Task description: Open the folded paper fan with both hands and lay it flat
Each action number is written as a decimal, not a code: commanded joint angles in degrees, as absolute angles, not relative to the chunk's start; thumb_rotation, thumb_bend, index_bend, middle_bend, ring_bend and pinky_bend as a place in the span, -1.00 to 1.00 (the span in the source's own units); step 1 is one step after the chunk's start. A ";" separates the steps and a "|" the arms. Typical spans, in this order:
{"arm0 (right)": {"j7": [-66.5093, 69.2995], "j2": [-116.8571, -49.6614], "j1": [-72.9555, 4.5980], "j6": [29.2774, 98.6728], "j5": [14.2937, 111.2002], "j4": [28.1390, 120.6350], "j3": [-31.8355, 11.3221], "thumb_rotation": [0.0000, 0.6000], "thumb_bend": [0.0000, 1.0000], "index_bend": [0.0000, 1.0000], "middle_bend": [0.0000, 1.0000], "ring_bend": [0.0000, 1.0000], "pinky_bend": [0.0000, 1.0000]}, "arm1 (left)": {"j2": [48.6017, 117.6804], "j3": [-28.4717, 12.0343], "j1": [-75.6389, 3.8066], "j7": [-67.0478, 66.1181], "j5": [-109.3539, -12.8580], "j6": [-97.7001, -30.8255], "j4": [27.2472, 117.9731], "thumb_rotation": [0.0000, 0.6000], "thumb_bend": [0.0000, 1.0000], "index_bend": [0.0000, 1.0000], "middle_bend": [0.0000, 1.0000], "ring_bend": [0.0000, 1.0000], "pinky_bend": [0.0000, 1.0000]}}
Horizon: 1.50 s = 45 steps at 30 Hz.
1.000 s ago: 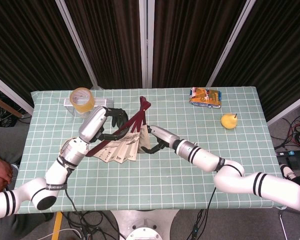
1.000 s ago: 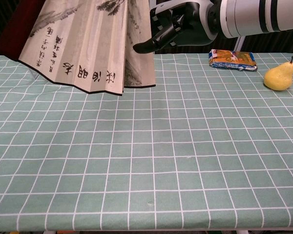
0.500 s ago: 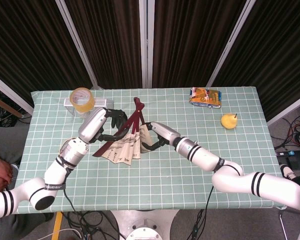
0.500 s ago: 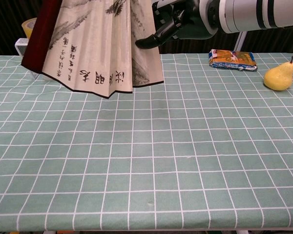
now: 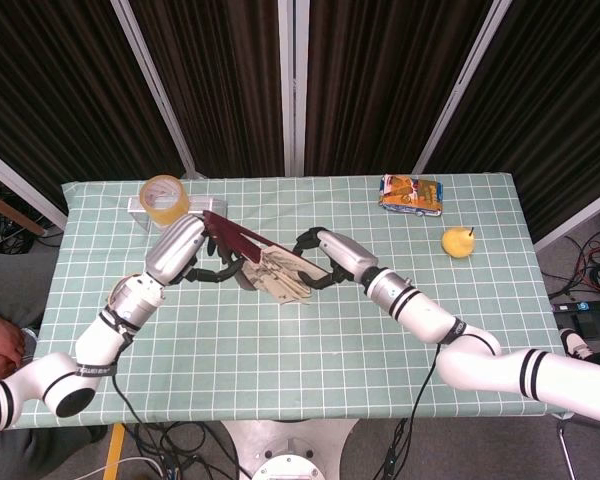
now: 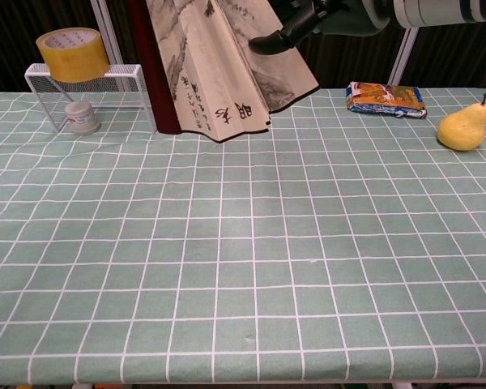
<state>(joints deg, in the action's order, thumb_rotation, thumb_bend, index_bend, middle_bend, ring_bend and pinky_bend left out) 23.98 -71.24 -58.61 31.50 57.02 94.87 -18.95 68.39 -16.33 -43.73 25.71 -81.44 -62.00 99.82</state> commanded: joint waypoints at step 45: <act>-21.12 -66.93 -49.59 63.35 70.67 99.61 -9.75 1.00 -0.33 0.39 -0.23 -0.71 -1.00 | 69.91 -8.51 -42.85 -31.22 -77.38 -65.65 101.40 1.00 -0.18 0.20 0.41 0.30 0.38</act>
<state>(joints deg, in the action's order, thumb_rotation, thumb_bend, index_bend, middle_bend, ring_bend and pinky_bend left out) -20.21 -66.04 -50.39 62.15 68.88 100.80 -10.30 68.43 -9.41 -43.39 -27.70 -76.70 -64.03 101.68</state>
